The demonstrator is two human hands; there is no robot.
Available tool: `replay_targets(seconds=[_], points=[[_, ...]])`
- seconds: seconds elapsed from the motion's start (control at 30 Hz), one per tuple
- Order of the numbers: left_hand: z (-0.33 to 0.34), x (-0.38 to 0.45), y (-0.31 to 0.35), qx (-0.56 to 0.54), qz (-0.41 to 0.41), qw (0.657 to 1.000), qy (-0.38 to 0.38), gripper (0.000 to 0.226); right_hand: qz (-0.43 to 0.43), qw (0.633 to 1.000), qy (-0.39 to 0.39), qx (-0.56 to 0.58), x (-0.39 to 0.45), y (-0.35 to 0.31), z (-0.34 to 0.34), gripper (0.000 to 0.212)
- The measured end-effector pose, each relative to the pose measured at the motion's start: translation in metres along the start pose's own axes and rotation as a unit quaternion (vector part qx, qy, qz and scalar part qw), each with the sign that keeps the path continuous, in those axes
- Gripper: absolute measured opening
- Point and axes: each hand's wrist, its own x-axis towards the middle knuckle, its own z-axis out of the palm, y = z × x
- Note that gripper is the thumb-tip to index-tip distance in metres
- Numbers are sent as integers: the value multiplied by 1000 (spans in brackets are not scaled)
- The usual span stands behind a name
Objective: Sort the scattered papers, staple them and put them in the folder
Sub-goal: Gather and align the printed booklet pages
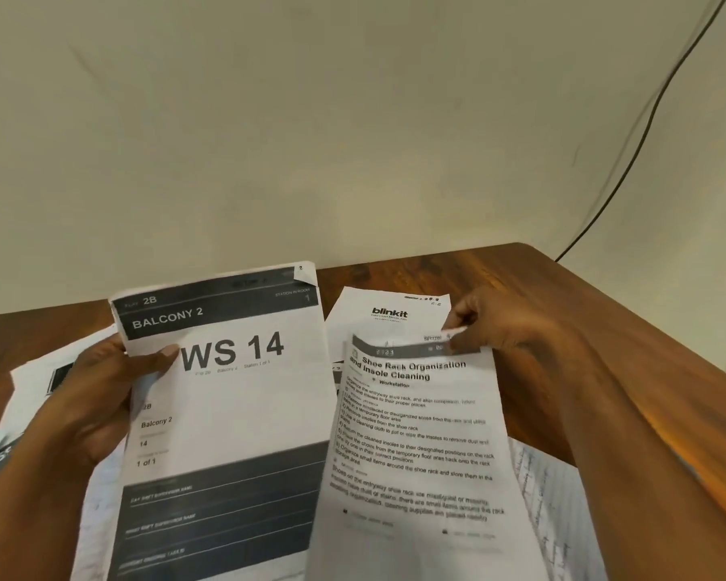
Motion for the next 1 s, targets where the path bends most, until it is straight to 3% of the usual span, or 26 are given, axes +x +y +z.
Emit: replay_targets(seconds=[0.17,0.4,0.57,0.77,1.0], points=[[-3,-7,10,-61,18,998,-7,42,-26,973,118,195,2,-8,9,13],[-2,-8,12,-112,-5,993,-22,44,-74,921,172,341,8,-18,19,21],[16,-4,2,-69,7,997,-39,56,-90,906,192,368,10,-32,22,9],[46,0,-15,-26,14,999,-26,42,-143,875,195,418,5,-55,28,21],[72,-8,-22,3,38,999,-21,27,-140,856,170,468,2,-79,47,22]])
